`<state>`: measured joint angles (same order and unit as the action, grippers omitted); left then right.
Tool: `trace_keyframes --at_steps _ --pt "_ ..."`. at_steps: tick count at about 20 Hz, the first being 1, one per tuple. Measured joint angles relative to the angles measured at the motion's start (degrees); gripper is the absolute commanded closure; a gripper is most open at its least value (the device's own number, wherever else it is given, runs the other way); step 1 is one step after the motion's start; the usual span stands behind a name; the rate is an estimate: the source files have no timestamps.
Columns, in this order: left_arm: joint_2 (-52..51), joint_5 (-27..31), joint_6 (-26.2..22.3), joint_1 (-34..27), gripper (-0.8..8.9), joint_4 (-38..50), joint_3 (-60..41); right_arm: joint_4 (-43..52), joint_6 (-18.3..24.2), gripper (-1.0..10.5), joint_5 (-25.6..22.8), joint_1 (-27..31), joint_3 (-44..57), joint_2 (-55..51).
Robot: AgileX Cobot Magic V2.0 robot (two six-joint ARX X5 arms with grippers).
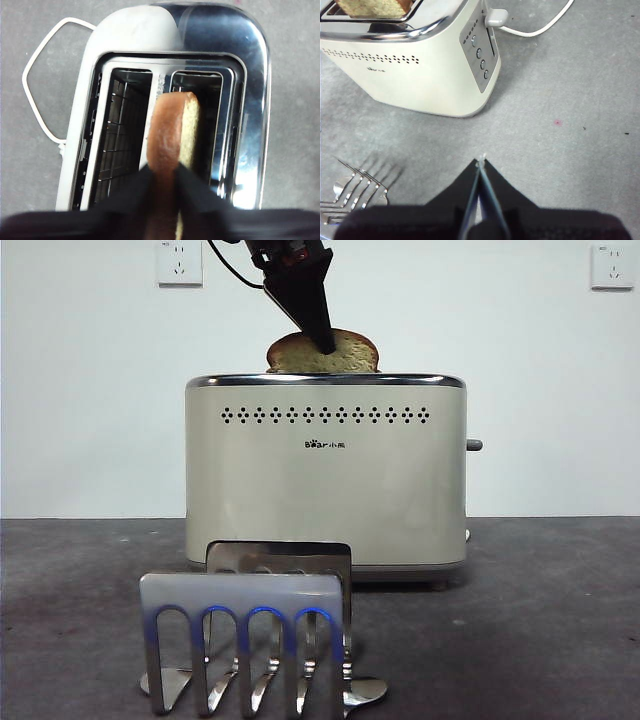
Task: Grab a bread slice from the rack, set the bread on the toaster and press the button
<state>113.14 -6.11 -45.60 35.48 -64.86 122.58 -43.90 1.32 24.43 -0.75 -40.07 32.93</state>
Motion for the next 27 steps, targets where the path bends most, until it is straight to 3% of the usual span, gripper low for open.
trace_keyframes --at_steps 2,7,11,15,18,20,23,27 --pt "0.0 -0.04 1.31 0.37 5.54 0.52 0.0 0.02 0.02 9.5 0.02 -0.02 0.0 0.39" --pt "-2.49 -0.07 4.2 1.07 5.53 0.44 -0.04 0.63 0.07 9.5 0.0 -0.02 0.0 2.75" --pt "-11.39 -0.07 8.26 2.03 5.62 0.48 -0.04 8.44 -1.07 9.5 0.04 -0.02 0.0 6.56" --pt "-19.06 -0.26 15.93 3.96 5.69 -0.28 -0.02 22.99 -11.28 9.5 2.58 0.02 0.0 12.74" --pt "-23.93 -0.26 22.1 4.13 7.29 -7.32 -0.02 33.46 -19.96 9.5 9.64 0.02 -1.33 19.98" --pt "-26.14 -0.07 25.31 4.11 7.56 -11.39 -0.04 36.3 -24.33 9.5 12.52 0.02 -4.37 25.33" --pt "-27.98 -0.02 30.64 3.54 8.3 -10.99 -0.02 35.69 -26.97 9.5 15.65 0.02 -10.73 33.38" --pt "-29.33 0.17 34.07 3.15 8.22 -10.99 -0.02 31.21 -27.95 9.5 19.32 0.02 -19.5 42.51"
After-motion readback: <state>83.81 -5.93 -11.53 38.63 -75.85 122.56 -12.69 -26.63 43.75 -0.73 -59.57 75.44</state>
